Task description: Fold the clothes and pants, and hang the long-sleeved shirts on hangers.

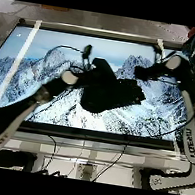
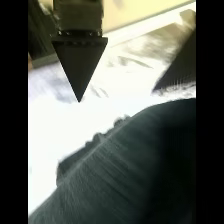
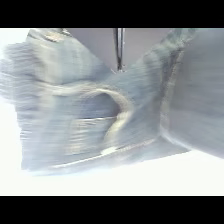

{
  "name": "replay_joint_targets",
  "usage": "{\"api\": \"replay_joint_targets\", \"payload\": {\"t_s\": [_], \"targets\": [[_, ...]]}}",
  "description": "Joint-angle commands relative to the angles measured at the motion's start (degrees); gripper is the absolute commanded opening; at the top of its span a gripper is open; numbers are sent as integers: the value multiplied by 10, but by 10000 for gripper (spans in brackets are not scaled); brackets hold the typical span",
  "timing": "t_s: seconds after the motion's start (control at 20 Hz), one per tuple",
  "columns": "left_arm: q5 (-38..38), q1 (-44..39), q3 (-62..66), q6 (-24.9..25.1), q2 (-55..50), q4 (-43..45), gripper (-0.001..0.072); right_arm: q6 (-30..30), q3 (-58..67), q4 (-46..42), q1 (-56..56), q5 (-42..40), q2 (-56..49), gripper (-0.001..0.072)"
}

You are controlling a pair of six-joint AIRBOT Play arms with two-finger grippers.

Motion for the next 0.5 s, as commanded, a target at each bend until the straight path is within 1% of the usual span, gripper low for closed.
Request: {"api": "replay_joint_targets", "payload": {"t_s": [0.0, 0.1, 0.15, 0.2, 0.25, 0.3, 0.35, 0.45], "targets": [[142, -94, 93, 19, -100, -12, 711, 0, 0, -7, -93, 24, 23, 43], [142, -93, 100, 28, -102, -9, 709, -3, 0, -24, -122, 23, 23, 42], [135, -85, 100, 38, -98, 9, 709, -22, 0, -32, -134, 23, 22, 42], [119, -72, 100, 46, -93, 45, 706, -53, -3, -33, -149, 22, 22, 42], [95, -57, 100, 46, -86, 84, 704, -70, -9, -29, -163, 21, 21, 42], [62, -38, 100, 46, -79, 122, 685, -94, -20, -12, -179, 22, 17, 42], [25, -19, 99, 46, -73, 155, 597, -142, -37, 30, -195, 27, 13, 41], [-60, 24, 99, 46, -69, 227, 276, -249, -77, 139, -217, 54, 2, 41]]}}
